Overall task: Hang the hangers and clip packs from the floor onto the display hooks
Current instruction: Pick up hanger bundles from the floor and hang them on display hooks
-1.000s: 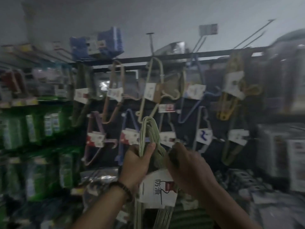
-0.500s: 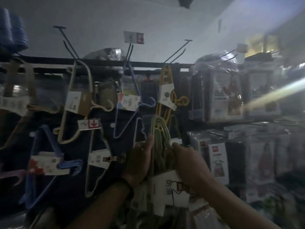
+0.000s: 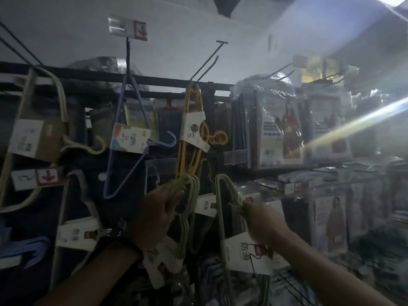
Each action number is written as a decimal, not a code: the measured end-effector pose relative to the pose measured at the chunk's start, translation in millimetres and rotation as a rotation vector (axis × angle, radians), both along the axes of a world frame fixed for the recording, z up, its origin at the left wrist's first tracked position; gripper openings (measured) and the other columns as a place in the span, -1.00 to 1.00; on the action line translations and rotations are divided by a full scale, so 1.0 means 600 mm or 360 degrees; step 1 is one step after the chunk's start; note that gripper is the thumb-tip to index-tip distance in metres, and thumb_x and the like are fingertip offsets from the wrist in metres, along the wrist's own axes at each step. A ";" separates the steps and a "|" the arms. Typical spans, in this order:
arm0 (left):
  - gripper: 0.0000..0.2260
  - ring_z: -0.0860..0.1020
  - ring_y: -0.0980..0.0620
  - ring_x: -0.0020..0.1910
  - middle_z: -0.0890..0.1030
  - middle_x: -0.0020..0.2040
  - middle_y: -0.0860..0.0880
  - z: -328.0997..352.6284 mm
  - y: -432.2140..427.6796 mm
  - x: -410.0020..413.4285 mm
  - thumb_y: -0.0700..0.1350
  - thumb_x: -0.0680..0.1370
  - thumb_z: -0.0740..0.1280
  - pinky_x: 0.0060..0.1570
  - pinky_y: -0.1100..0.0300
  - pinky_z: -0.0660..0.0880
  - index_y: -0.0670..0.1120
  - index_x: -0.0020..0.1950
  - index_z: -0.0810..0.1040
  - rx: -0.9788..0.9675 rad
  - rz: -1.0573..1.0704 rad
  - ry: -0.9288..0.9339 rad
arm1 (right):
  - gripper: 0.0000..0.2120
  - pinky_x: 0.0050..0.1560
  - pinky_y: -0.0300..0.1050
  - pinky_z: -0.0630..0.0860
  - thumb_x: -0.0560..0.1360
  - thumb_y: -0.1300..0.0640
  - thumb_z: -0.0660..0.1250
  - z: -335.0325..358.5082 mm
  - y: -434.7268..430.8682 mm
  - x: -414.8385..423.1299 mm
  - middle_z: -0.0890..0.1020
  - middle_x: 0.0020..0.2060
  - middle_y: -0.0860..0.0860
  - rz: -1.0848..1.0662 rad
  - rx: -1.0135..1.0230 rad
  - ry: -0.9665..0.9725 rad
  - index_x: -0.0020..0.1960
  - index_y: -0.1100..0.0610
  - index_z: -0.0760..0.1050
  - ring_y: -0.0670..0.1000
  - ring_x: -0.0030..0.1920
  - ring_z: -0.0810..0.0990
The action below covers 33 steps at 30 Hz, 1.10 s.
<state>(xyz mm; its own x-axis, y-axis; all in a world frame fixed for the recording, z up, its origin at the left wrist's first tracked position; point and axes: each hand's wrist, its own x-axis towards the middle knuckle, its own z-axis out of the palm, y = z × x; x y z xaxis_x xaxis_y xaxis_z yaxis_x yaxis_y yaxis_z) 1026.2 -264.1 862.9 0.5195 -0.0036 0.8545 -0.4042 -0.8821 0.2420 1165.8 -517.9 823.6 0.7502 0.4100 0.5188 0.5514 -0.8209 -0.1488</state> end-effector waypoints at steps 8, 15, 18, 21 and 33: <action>-0.68 0.56 0.19 0.34 0.60 0.37 0.10 0.011 -0.064 0.111 -0.09 0.73 0.25 0.32 0.15 0.53 -0.01 0.50 0.50 0.0323 -0.0212 0.0379 | -0.86 -0.16 -0.04 0.68 0.65 0.06 0.29 0.040 -0.008 0.127 0.60 -0.13 -0.04 0.0175 0.0020 -0.0186 0.20 -0.02 0.44 -0.03 -0.22 0.64; -0.59 0.23 0.21 0.61 0.19 0.67 0.14 0.001 -0.088 0.141 -0.02 0.73 0.19 0.50 0.14 0.39 0.00 0.59 0.39 0.0548 -0.0153 0.0411 | -0.79 -0.52 -0.25 0.10 0.58 0.01 0.38 0.034 -0.027 0.176 0.41 -0.39 -0.13 0.0082 0.0077 -0.0534 0.02 -0.04 0.33 -0.10 -0.49 0.40; -0.56 0.23 0.21 0.61 0.19 0.67 0.16 0.003 -0.091 0.146 -0.02 0.71 0.22 0.51 0.15 0.37 0.02 0.61 0.34 0.0528 -0.0144 0.0396 | -0.81 -0.48 -0.19 0.30 0.60 -0.02 0.35 0.025 -0.024 0.185 0.59 -0.28 -0.06 0.0086 0.0144 -0.0577 0.05 -0.03 0.34 -0.04 -0.41 0.55; -0.54 0.22 0.23 0.61 0.20 0.66 0.17 0.007 -0.091 0.163 -0.04 0.72 0.24 0.54 0.15 0.32 0.06 0.63 0.30 0.0496 -0.0090 0.0450 | -0.86 -0.37 -0.15 0.53 0.65 0.04 0.31 0.018 -0.001 0.191 0.61 -0.20 -0.05 0.0171 0.0192 -0.0476 0.15 0.01 0.38 -0.04 -0.34 0.58; -0.75 0.54 0.32 0.28 0.59 0.29 0.27 0.003 -0.051 0.201 -0.02 0.73 0.22 0.23 0.37 0.48 0.20 0.39 0.51 0.0349 0.0051 0.0509 | -0.84 -0.24 -0.01 0.53 0.70 0.07 0.14 -0.011 0.115 0.305 0.66 -0.04 0.08 0.0270 0.0250 -0.0298 0.17 0.08 0.46 0.15 -0.06 0.70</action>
<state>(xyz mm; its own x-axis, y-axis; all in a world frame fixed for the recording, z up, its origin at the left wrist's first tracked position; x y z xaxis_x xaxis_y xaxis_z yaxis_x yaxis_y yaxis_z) 1146.8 -294.7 864.9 0.7622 -0.1476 0.6303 -0.3103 -0.9378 0.1557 1348.9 -449.1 816.7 0.5631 0.4252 0.7086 0.7086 -0.6896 -0.1493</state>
